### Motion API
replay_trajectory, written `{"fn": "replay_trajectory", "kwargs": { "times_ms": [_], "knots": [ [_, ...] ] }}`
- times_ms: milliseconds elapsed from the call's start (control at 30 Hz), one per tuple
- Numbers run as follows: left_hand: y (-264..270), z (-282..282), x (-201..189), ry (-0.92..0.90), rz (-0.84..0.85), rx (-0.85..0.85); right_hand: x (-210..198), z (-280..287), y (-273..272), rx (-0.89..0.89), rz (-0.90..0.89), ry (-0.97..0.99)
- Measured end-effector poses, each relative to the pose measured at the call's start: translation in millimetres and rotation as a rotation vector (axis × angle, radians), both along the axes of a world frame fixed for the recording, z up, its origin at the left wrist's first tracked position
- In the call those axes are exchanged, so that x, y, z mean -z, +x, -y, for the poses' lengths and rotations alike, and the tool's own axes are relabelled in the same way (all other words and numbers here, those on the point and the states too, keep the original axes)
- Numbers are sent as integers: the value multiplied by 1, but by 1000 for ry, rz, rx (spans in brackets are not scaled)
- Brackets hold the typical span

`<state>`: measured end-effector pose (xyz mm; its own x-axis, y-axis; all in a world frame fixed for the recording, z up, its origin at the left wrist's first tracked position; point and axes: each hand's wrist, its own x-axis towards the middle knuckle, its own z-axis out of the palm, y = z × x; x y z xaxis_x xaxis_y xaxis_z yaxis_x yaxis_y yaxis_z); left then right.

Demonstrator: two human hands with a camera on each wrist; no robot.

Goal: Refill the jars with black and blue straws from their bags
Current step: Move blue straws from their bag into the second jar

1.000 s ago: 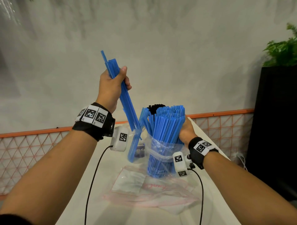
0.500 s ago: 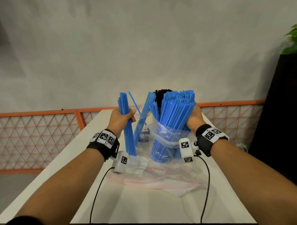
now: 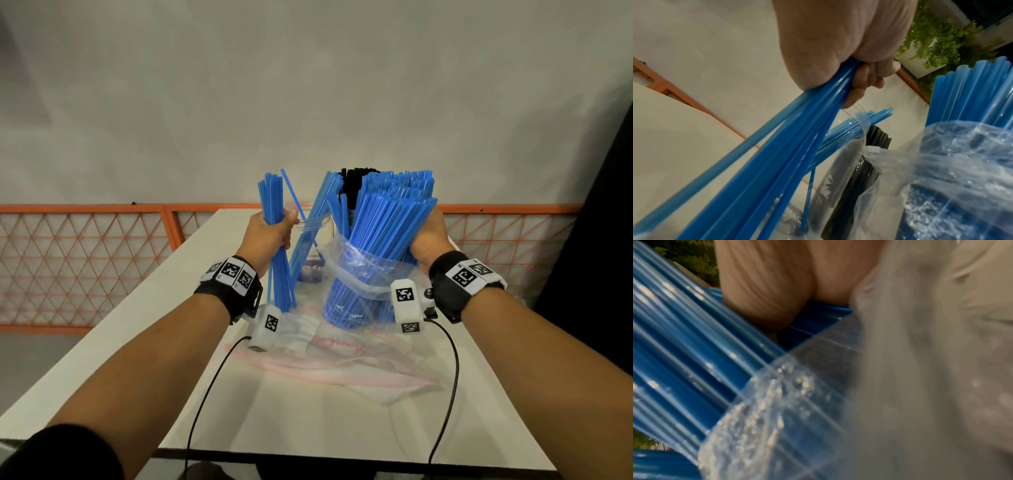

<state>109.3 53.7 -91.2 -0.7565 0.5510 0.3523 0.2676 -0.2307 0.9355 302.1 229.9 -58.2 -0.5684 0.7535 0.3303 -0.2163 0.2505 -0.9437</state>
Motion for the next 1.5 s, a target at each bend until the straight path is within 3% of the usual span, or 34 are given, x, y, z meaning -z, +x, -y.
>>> {"fn": "replay_trajectory", "kwargs": {
  "times_ms": [400,600,700,867,967,1067,1267,1500],
  "knots": [
    [-5,-7,31,-53,112,-26,6,-9,-6,23,-9,-17],
    [-5,-6,29,-85,84,6,7,-12,-9,2,-60,-36],
    [-7,3,-8,-22,15,47,8,-13,-9,-8,-78,-56],
    [-17,4,-113,218,-153,25,10,-14,-10,-25,-90,-52],
    [-20,-12,-143,238,-206,20,9,-13,-10,-39,-105,-55],
    [-26,-33,-135,150,-194,-9,8,-13,-10,-40,-116,-69],
    [-42,-52,-56,-269,-212,-114,8,-13,-9,-33,-153,-127],
    [-42,-64,-61,-521,-409,-88,8,-14,-10,-55,-192,-170]
  ]
}}
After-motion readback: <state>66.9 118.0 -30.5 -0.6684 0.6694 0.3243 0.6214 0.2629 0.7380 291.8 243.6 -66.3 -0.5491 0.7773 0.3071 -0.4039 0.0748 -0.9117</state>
